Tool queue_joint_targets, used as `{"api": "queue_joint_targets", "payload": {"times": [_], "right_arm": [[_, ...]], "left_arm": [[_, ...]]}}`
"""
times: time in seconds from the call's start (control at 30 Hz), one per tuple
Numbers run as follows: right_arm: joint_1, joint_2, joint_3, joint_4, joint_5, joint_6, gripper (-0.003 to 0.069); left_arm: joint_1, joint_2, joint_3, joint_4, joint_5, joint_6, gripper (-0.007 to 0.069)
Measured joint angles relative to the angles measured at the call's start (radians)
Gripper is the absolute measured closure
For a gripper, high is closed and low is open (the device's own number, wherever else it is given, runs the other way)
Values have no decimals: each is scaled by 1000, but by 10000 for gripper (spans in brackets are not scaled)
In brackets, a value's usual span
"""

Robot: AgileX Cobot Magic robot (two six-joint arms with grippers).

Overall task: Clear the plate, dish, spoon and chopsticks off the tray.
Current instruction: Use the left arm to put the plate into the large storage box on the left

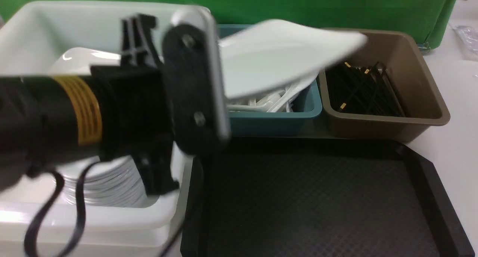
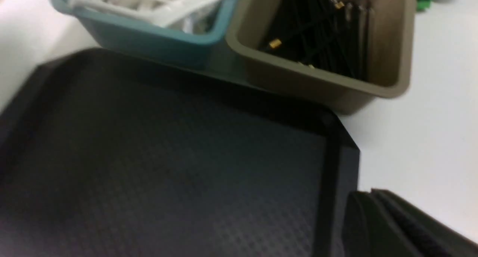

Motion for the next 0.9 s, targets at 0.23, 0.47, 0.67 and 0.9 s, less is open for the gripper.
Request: {"api": "queue_joint_targets", "payload": {"times": [0.23, 0.47, 0.67, 0.9], "right_arm": [[0, 0, 0, 36, -102, -7, 637], [0, 0, 0, 73, -123, -36, 637], [0, 0, 0, 89, -123, -61, 637], [0, 0, 0, 109, -123, -76, 637]], "left_arm": [[395, 133, 0, 18, -71, 51, 594], [563, 302, -5, 21, -97, 114, 594], [619, 423, -67, 21, -95, 118, 594], [626, 502, -120, 21, -93, 132, 593]]}}
